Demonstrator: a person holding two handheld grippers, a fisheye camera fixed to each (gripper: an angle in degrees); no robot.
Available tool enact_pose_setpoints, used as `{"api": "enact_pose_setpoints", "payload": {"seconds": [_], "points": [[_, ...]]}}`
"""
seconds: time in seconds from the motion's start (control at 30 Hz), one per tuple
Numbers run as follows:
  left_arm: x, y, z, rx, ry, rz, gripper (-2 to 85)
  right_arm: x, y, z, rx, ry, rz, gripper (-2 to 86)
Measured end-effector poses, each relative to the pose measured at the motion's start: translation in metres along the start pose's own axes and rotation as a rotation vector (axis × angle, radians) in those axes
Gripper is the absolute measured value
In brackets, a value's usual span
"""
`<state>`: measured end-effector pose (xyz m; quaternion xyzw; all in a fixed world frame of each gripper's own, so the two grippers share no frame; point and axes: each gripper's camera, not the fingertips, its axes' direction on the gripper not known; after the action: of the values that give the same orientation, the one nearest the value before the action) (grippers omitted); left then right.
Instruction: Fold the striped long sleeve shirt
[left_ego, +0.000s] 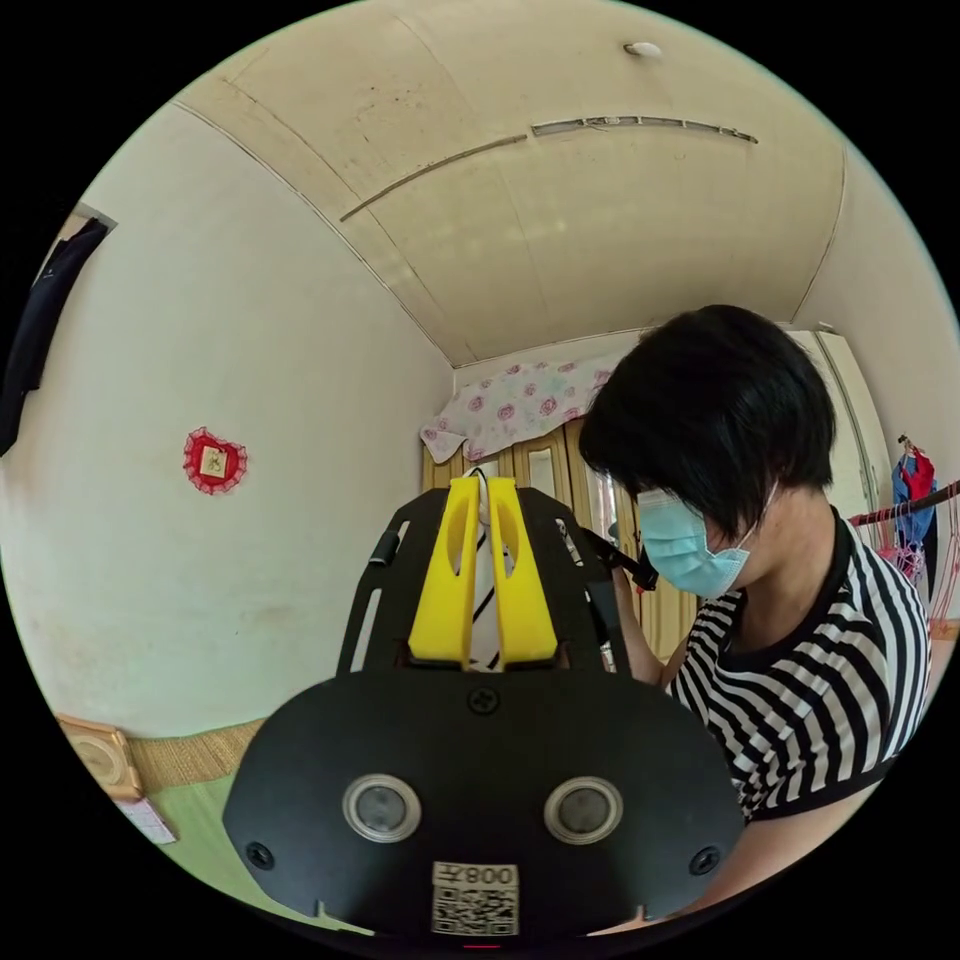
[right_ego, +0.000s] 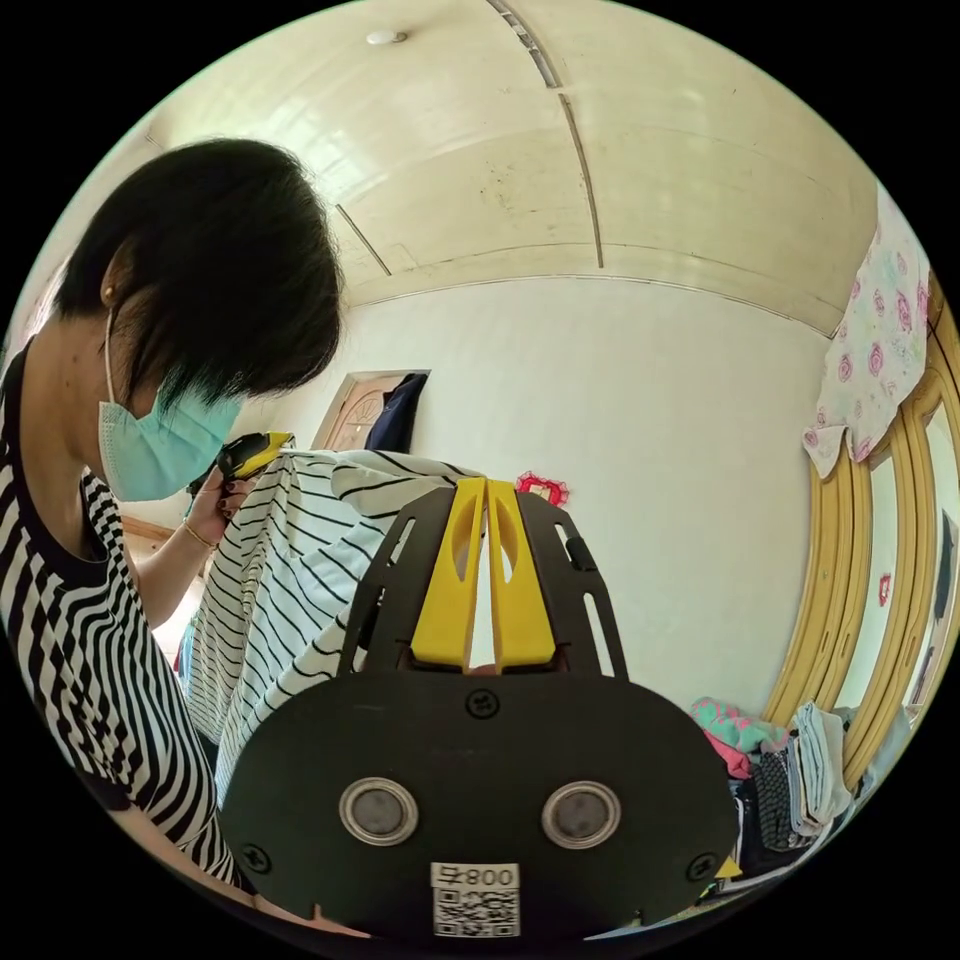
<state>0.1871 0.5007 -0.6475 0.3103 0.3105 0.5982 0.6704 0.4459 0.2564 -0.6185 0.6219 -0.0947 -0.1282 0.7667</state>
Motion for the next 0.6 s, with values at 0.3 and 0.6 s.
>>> {"api": "enact_pose_setpoints", "payload": {"seconds": [0.3,0.6], "points": [[0.004,-0.007,-0.001,-0.018,-0.026,0.052,1.3,-0.004,0.013,-0.005,0.015,0.001,-0.01,0.0],[-0.022,-0.013,0.025,-0.032,-0.059,0.078,1.4,-0.012,0.024,0.034,0.0,-0.005,-0.019,0.0]]}}
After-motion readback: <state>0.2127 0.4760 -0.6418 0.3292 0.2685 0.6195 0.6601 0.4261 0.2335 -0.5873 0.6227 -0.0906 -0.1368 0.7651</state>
